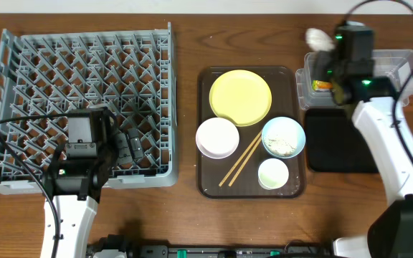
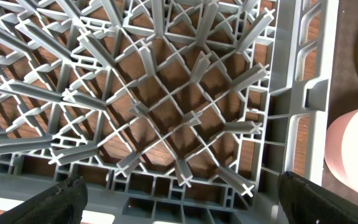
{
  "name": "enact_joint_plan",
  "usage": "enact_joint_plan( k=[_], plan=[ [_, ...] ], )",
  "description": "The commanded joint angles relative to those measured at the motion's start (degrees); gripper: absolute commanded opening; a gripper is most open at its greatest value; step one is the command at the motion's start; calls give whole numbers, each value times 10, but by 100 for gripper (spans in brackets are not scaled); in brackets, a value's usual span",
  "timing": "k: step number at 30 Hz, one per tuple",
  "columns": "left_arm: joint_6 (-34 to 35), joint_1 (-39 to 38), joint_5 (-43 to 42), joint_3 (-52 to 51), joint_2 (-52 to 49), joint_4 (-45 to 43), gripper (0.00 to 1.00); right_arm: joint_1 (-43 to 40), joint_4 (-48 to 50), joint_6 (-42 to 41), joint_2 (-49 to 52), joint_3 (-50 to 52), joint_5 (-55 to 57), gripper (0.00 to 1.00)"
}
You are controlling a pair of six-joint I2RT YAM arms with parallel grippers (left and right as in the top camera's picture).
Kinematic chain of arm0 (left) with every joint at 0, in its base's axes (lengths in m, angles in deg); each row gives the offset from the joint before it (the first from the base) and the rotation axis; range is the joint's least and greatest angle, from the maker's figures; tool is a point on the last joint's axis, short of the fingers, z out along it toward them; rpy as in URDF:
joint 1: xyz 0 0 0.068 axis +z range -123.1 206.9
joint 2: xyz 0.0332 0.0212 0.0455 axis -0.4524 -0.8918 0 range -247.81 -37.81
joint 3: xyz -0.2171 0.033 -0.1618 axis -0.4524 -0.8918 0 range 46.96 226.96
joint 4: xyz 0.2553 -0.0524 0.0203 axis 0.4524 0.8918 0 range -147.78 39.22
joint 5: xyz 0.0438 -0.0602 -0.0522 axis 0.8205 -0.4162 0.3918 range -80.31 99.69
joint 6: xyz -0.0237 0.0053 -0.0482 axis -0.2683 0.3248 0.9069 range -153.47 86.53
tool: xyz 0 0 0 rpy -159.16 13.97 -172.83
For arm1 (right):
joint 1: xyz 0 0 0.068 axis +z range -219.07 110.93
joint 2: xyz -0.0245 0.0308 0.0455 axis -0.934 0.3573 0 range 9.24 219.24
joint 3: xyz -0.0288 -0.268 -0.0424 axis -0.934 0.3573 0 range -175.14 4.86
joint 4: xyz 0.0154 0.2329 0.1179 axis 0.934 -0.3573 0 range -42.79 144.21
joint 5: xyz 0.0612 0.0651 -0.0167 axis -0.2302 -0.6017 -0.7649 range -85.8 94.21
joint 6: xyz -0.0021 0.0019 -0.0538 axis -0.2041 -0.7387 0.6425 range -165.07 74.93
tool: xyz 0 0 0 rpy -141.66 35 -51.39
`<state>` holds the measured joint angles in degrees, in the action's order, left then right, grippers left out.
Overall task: Sort waste into correct bins and load items into the dishwasher rack
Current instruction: 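Carry the tissue with the right gripper and release it into the clear bin, then move the right gripper to the light-blue rice bowl and grasp its rim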
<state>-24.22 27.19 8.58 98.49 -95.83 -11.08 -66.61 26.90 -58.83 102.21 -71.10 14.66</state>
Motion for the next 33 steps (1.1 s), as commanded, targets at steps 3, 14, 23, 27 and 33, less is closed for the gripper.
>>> enact_joint_plan(
  k=[3, 14, 23, 27, 33],
  plan=[
    [8, -1, 3, 14, 0, 2, 99, -54, -8, -21, 40, 1, 14, 7],
    [8, -1, 3, 14, 0, 2, 99, -68, -6, -20, 48, 1, -56, 59],
    [8, -1, 3, 14, 0, 2, 99, -36, -100, 10, -14, 1, -177, 59],
    [8, -1, 3, 14, 0, 2, 99, -5, -193, 19, -9, 2, -180, 57],
    [8, -1, 3, 13, 0, 2, 99, 64, -298, 50, -3, 4, -184, 56]
  ],
)
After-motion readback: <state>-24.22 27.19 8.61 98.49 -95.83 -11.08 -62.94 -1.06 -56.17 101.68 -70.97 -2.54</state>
